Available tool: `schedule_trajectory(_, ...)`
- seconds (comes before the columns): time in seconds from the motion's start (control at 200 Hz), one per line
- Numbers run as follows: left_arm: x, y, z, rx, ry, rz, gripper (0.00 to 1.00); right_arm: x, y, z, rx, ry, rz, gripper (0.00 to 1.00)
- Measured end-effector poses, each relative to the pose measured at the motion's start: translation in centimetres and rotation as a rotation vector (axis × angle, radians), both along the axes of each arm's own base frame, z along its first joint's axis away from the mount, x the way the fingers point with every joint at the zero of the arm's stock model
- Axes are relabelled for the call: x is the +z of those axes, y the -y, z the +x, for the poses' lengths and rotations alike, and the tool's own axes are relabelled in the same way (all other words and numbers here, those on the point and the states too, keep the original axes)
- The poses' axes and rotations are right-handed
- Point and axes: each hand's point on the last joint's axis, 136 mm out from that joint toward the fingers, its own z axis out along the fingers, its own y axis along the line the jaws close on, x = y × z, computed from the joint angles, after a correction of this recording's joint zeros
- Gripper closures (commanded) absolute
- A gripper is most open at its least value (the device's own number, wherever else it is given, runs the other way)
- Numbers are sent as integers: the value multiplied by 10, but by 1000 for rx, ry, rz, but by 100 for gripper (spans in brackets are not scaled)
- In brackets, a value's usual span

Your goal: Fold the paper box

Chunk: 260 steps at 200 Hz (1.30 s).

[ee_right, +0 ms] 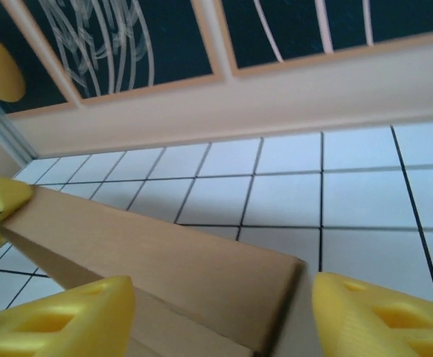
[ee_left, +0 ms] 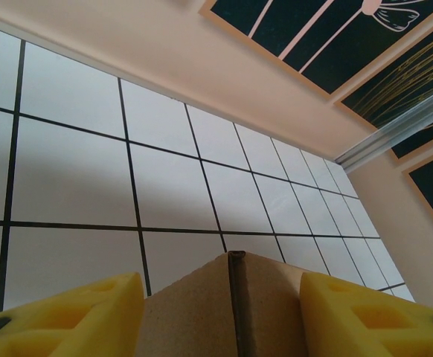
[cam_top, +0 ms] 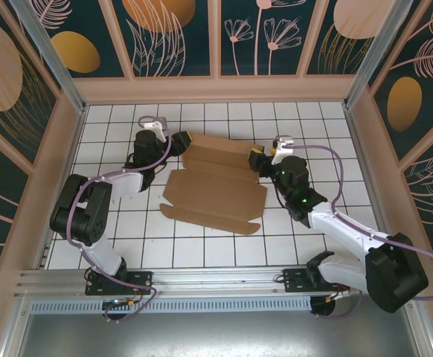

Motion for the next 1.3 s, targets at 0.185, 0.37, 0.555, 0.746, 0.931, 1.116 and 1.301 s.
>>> schedule_trajectory(0.185, 0, 0, 0, 0, 0, 0, 44, -32, 8, 19, -46, -143, -22, 55)
schedule_trajectory(0.37, 0, 1, -1, -7, -1, -2, 47, -40, 7, 30, -66, -182, 10, 67)
schedule_trajectory(0.555, 0, 1, 1, -4, -8, 4, 35, -37, 9, 27, -72, -196, 6, 55)
schedule_trajectory(0.746, 2, -7, -2, 28, -52, 39, 24, -2, 16, 14, -42, -138, -61, 51)
schedule_trajectory(0.931, 38, -20, -4, 81, -31, 92, 21, 21, -15, 6, 99, 1, -281, 39)
schedule_trajectory(1.116, 103, -40, -16, 173, 74, 97, 20, 4, -79, 2, 296, 130, -646, 24)
schedule_trajectory(1.301, 129, -54, -36, 214, 127, 85, 21, -31, -102, 26, 345, 177, -951, 26)
